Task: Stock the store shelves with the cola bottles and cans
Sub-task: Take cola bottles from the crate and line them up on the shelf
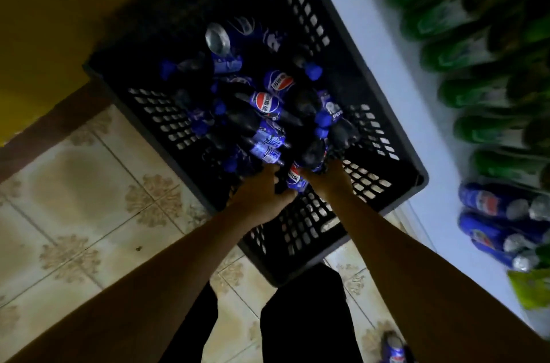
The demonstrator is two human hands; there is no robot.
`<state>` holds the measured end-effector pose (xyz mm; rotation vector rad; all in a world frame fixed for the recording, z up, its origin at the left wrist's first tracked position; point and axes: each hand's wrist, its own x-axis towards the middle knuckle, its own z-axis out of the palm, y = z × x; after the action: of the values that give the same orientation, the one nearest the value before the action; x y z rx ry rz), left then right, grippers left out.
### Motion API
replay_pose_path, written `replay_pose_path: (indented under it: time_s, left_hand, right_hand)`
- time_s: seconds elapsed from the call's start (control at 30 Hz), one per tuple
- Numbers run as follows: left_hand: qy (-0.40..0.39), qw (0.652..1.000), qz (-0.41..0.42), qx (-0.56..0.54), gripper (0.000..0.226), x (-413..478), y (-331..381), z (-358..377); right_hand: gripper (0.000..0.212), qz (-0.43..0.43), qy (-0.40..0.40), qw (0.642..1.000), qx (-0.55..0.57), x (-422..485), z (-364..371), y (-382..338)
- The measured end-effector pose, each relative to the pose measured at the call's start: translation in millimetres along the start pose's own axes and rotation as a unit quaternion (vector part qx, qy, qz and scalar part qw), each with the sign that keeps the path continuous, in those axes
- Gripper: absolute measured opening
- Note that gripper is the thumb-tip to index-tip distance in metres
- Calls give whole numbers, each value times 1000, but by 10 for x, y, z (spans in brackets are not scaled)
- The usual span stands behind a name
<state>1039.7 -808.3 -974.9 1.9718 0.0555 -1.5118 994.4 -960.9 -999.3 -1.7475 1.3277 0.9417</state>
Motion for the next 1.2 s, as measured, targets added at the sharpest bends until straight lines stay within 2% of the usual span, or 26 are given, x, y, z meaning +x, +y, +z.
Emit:
replay_pose_path:
  time_s: [0.07,0.17,0.33,0.43,0.6,0.77,0.9,1.0,1.1,1.2]
  left_hand:
    - [13,999,-22,-35,63,316,-163,159]
    - [34,994,-53,-92,63,563,-359,353]
    - [17,994,-75,-71,65,469,-505,444]
    - [38,996,-68,-53,62,224,-374,300]
    - [51,998,-30,30,56,-540,155,-77]
    - [18,996,22,80,70,-1685,848,-449]
    - [7,990,87,112,71,-2595,1308,-767]
    - [5,984,145,105,73,-3167,1539,-988]
    - [29,974,218,57,80,-3697,1740,-1144]
    - [35,958,285,24,98,-4159,1958,-1214]
  right_hand:
    - [82,26,23,999,14,327,219,80]
    - [85,40,56,997,46,624,450,174]
    - [73,42,89,985,140,702,554,201]
    - [74,-2,86,984,153,425,422,190]
    - [77,-89,42,985,143,-430,-131,-45]
    - [76,-189,36,978,75,-1723,-1006,-452]
    - [70,-309,21,949,-63,-2880,-1718,-747]
    - [66,-368,16,923,-113,-3699,-2136,-857]
    - [63,-401,3,913,-82,-4451,-2462,-933]
    - [58,-413,-32,910,0,-5132,-2787,-1012]
